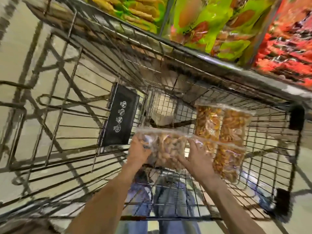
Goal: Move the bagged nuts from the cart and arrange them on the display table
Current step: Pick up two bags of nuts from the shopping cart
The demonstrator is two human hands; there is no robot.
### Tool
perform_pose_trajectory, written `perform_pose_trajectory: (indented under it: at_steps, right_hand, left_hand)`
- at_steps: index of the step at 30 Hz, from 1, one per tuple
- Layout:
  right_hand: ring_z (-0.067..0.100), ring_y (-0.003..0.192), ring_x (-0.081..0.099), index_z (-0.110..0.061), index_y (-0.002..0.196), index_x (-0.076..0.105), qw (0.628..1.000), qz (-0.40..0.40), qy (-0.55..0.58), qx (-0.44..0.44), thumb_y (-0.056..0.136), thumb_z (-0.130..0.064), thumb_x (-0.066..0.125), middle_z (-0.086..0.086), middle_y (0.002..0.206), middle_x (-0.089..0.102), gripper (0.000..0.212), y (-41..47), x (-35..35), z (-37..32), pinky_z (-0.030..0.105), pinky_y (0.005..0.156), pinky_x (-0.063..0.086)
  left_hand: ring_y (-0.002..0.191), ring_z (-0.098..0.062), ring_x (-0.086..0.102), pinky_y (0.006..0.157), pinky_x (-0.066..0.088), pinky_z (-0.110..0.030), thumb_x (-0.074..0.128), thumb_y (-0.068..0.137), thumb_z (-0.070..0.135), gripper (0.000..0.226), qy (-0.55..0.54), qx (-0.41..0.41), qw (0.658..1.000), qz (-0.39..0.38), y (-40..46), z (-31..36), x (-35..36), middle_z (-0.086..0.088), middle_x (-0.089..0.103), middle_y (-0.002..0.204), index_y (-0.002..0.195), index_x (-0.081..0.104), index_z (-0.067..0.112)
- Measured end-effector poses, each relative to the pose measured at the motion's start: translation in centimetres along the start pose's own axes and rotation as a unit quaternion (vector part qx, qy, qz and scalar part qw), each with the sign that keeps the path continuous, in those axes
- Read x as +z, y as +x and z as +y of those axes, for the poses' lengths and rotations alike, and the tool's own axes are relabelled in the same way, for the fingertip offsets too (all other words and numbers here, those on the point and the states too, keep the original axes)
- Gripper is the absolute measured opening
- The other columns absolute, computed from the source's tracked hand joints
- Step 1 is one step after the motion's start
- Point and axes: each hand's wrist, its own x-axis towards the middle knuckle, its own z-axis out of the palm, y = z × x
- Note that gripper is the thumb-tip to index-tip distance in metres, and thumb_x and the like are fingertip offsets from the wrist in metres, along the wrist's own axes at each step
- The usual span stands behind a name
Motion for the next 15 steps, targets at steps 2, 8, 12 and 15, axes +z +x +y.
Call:
perform_pose_trajectory:
  at_steps: [2, 8, 12, 15]
  right_hand:
    - [0.030, 0.151, 0.041, -0.019, 0.163, 0.026, 1.000, -0.008, 0.010, 0.009, 0.082, -0.086, 0.034, 0.006, 0.168, 0.037, 0.106, 0.6, 0.5, 0.4, 0.053, 0.118, 0.038]
    - [0.032, 0.149, 0.044, -0.017, 0.164, 0.021, 0.994, -0.036, 0.097, 0.032, 0.094, -0.065, 0.064, 0.012, 0.165, 0.040, 0.095, 1.7, 1.4, 1.2, 0.047, 0.117, 0.040]
    - [0.033, 0.154, 0.037, -0.017, 0.167, 0.013, 0.989, -0.049, 0.133, 0.051, 0.090, -0.073, 0.063, 0.012, 0.172, 0.028, 0.108, 2.2, 1.8, 1.2, 0.051, 0.121, 0.037]
    - [0.036, 0.148, 0.045, -0.016, 0.166, 0.015, 0.976, -0.059, 0.189, 0.094, 0.078, -0.081, 0.069, 0.015, 0.169, 0.030, 0.122, 2.8, 2.1, 0.1, 0.055, 0.118, 0.041]
  left_hand:
    - [0.099, -0.015, 0.065, 0.080, 0.047, -0.024, 0.097, 0.072, 0.025, 0.071, -0.006, -0.010, 1.000, 0.012, 0.5, -0.3, 0.4, 0.005, 0.062, 0.105, 0.124, 0.052, 0.009]
    - [0.096, -0.018, 0.064, 0.081, 0.048, -0.028, 0.098, 0.071, 0.026, 0.071, -0.041, 0.011, 0.999, -0.010, -0.5, 0.6, -1.0, 0.002, 0.068, 0.101, 0.133, 0.062, 0.019]
    - [0.103, -0.016, 0.064, 0.084, 0.045, -0.026, 0.097, 0.072, 0.027, 0.075, -0.044, 0.015, 0.998, -0.041, -1.7, 0.9, -1.8, 0.003, 0.066, 0.112, 0.135, 0.058, 0.017]
    - [0.084, -0.002, 0.072, 0.069, 0.058, -0.026, 0.094, 0.078, 0.024, 0.075, -0.086, -0.016, 0.994, -0.059, -3.1, 0.9, -2.1, 0.006, 0.066, 0.127, 0.138, 0.050, 0.024]
